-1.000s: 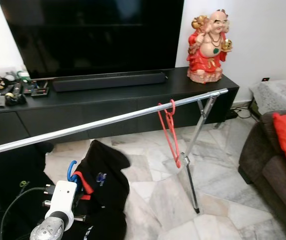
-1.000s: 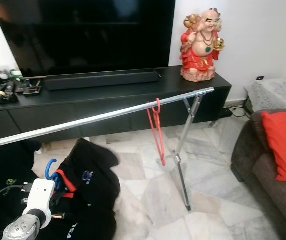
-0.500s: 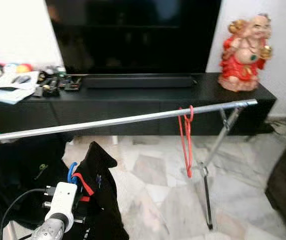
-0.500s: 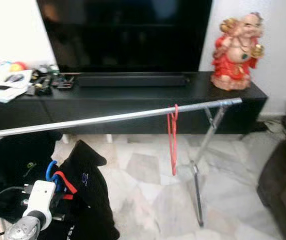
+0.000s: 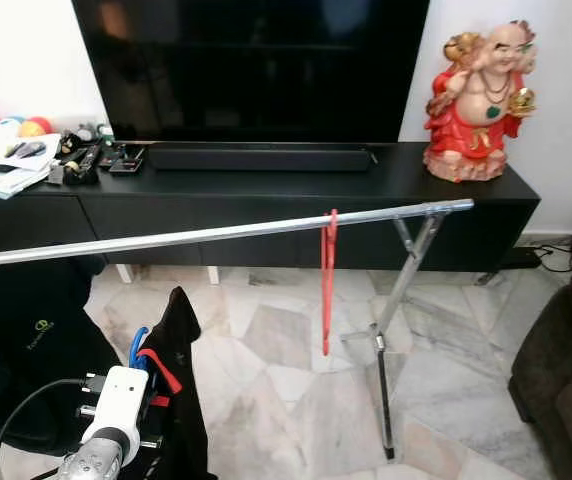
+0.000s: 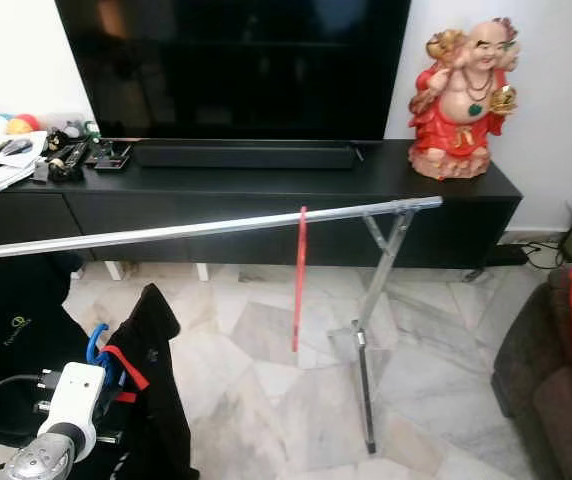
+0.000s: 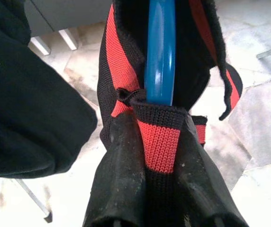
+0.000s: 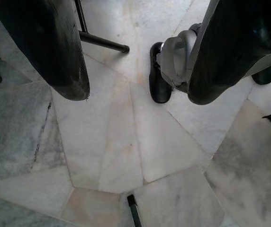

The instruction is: Hang hanger

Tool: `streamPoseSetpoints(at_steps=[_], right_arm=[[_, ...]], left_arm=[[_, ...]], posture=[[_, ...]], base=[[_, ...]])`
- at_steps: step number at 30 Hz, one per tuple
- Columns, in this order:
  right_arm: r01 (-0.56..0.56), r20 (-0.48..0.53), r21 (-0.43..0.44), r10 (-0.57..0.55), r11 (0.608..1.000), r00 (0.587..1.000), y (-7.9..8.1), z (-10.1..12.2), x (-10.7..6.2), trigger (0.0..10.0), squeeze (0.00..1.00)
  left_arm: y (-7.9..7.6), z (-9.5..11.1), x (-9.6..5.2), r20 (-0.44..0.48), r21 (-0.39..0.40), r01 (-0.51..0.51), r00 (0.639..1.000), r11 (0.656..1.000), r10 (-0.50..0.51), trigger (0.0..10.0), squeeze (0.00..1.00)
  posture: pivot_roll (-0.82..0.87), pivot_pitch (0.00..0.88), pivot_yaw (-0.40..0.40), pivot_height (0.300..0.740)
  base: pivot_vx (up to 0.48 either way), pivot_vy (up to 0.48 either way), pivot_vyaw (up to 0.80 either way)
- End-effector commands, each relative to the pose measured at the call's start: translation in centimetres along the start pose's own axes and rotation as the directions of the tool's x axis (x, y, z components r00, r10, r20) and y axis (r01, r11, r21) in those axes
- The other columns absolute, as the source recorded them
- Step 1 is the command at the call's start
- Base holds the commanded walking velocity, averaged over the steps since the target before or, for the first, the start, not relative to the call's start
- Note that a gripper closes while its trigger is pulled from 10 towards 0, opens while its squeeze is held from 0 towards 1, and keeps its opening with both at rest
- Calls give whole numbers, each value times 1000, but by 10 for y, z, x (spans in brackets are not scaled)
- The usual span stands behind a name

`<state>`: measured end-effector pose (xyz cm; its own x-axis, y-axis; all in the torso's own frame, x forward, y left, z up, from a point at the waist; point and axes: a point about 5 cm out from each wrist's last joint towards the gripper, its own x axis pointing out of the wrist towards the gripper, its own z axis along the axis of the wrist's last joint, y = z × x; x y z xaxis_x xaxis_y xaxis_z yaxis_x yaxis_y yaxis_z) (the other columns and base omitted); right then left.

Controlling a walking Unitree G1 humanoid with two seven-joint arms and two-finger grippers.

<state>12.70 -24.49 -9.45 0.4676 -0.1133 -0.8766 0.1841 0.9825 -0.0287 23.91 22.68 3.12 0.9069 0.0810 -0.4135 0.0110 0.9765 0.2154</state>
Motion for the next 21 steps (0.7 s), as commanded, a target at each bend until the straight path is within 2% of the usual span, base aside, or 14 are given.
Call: streamPoseSetpoints(at_steps=[1, 7, 14, 21], right_arm=[[-23, -11, -2, 23, 1000, 1000, 6, -3, 0, 10000, 0], [-29, -5, 17, 29, 999, 1000, 7, -3, 1, 10000, 0], [-36, -8, 15, 36, 999, 999, 8, -3, 1, 10000, 0], [-40, -10, 14, 40, 999, 999, 8, -2, 1, 10000, 0]], left_arm=[[14, 10, -4, 76, -33, -27, 997, 999, 30, 10000, 0], [20, 4, -5, 74, -119, -33, 996, 992, 43, 10000, 0], [31, 2, -10, 78, -131, -43, 996, 990, 54, 10000, 0], [30, 6, -9, 96, -136, -15, 995, 991, 29, 10000, 0]], posture=[[-29, 0, 21, 740], [-25, 0, 21, 740], [-17, 0, 20, 740], [-15, 0, 19, 740]], base=[[0, 0, 0], [88, 0, 0], [301, 0, 0], [342, 0, 0]])
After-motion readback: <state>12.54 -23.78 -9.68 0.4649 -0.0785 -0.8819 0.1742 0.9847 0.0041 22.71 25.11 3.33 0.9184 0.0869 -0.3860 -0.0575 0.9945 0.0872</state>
